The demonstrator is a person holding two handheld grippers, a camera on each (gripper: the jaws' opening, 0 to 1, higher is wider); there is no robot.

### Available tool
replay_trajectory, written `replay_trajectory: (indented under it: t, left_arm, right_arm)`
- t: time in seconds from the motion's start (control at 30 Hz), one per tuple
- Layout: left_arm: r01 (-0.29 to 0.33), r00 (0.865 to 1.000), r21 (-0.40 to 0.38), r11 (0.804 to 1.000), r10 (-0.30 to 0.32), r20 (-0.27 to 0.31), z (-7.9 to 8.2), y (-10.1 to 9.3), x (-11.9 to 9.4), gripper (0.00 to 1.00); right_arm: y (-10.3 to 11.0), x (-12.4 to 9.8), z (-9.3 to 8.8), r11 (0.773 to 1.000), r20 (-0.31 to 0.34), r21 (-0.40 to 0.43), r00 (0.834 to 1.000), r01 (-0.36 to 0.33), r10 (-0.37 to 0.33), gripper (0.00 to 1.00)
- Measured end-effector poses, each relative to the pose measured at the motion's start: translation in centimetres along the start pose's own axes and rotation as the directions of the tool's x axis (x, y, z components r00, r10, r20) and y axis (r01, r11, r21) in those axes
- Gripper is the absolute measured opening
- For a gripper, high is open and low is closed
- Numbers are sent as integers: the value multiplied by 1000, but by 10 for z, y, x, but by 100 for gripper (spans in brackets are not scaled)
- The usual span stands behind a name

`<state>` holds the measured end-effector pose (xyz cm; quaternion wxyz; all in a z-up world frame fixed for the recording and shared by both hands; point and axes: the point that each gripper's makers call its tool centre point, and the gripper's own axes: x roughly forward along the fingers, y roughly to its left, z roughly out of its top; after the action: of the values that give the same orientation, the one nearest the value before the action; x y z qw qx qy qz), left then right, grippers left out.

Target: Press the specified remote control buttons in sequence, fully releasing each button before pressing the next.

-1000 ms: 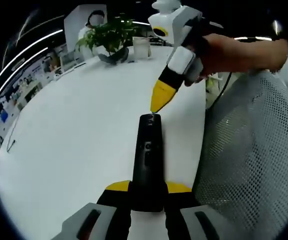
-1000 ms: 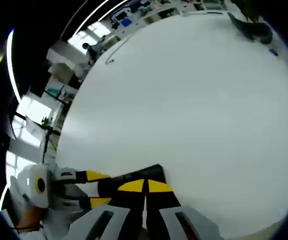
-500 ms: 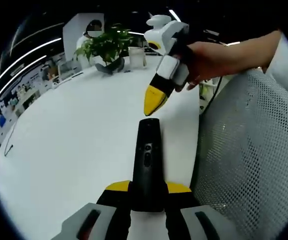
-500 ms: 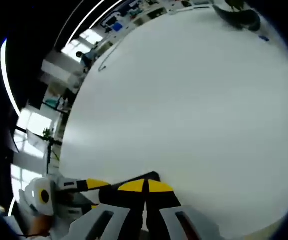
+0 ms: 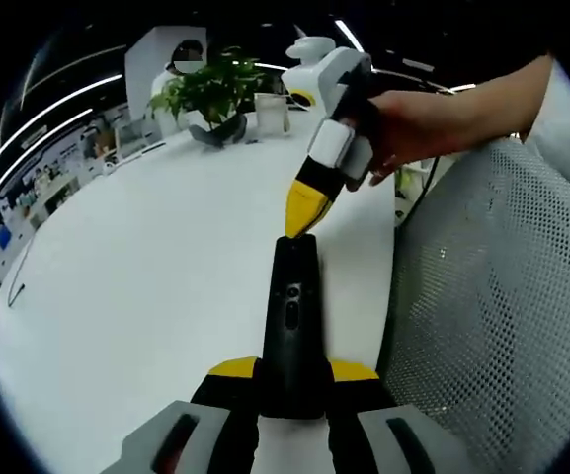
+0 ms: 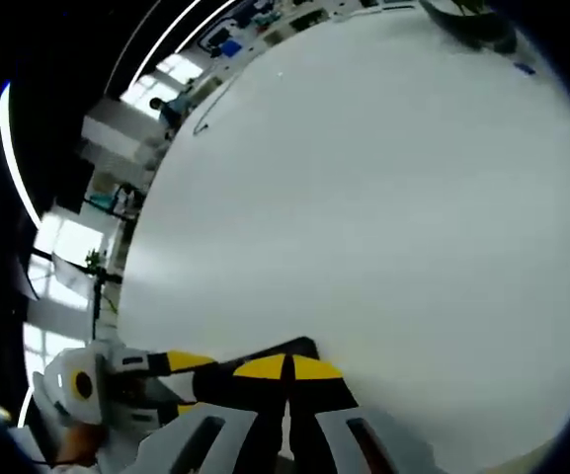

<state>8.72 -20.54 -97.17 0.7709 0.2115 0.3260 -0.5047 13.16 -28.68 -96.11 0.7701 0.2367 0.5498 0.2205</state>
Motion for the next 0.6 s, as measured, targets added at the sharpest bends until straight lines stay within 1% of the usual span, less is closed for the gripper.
replay_trajectory:
  t: [0.13, 0.2, 0.33, 0.43, 0.6]
  left_arm:
    - [-8, 1000, -11, 1000, 8, 4, 0, 0, 0, 24]
    - [-10, 1000, -14, 1000, 10, 7, 1, 0, 1, 25]
    - [-12, 1000, -20, 1000, 12, 5, 1, 0, 1, 25]
    - [-11, 1000, -14, 1000, 11, 8, 1, 0, 1, 25]
    - [-8, 1000, -10, 1000, 9, 11, 1, 0, 0, 24]
  right_arm:
    - [-1, 0, 0, 1000, 5, 18, 1000, -4, 4, 0]
    - [-1, 0, -1, 1000, 4, 15, 1000, 0, 0, 0]
    - [0, 1, -2, 998, 11, -44, 999, 41, -40, 0]
    - [1, 1, -2, 995, 16, -78, 998, 59, -58, 0]
    - [0, 1, -1, 995, 15, -85, 998, 57, -56, 0]
